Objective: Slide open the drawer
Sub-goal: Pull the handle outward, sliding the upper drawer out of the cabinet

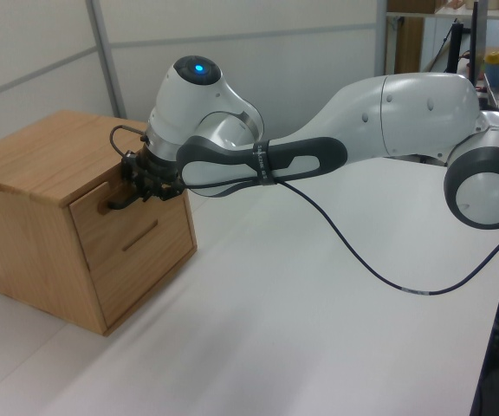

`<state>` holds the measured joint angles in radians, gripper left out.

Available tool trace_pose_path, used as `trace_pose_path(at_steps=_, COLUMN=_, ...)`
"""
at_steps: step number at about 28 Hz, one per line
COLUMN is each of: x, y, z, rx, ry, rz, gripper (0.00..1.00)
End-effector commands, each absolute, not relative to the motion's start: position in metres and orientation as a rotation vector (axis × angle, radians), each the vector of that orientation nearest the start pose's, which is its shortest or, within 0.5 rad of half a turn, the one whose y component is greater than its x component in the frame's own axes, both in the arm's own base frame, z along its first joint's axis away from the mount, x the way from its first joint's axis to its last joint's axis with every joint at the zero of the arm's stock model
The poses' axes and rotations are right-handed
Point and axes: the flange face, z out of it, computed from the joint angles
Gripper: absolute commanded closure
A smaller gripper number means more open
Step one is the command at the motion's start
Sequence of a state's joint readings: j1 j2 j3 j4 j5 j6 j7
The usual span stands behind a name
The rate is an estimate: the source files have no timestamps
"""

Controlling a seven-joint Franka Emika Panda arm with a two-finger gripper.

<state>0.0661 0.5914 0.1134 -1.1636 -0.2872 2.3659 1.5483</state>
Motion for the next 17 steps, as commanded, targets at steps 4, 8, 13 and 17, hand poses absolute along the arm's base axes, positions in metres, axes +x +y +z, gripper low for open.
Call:
trace_pose_path(at_steps=4, x=0.734, y=0.121, z=0.553, rx=-2.211, ry=1.604, rz=-0.766, gripper=1.0)
trace_pose_path(at_steps=8, x=0.718, y=0.129, z=0.558, rx=-2.235, ry=1.59, rz=-0.744, gripper=1.0)
trace_pose_path(at_steps=13, x=0.698, y=0.125, z=0.566, rx=-2.258, ry=1.611, rz=-0.73, gripper=1.0)
trace_pose_path(at_steps=17, x=0.681, y=0.126, z=0.571, rx=-2.275, ry=1.61, rz=-0.729, gripper=1.0)
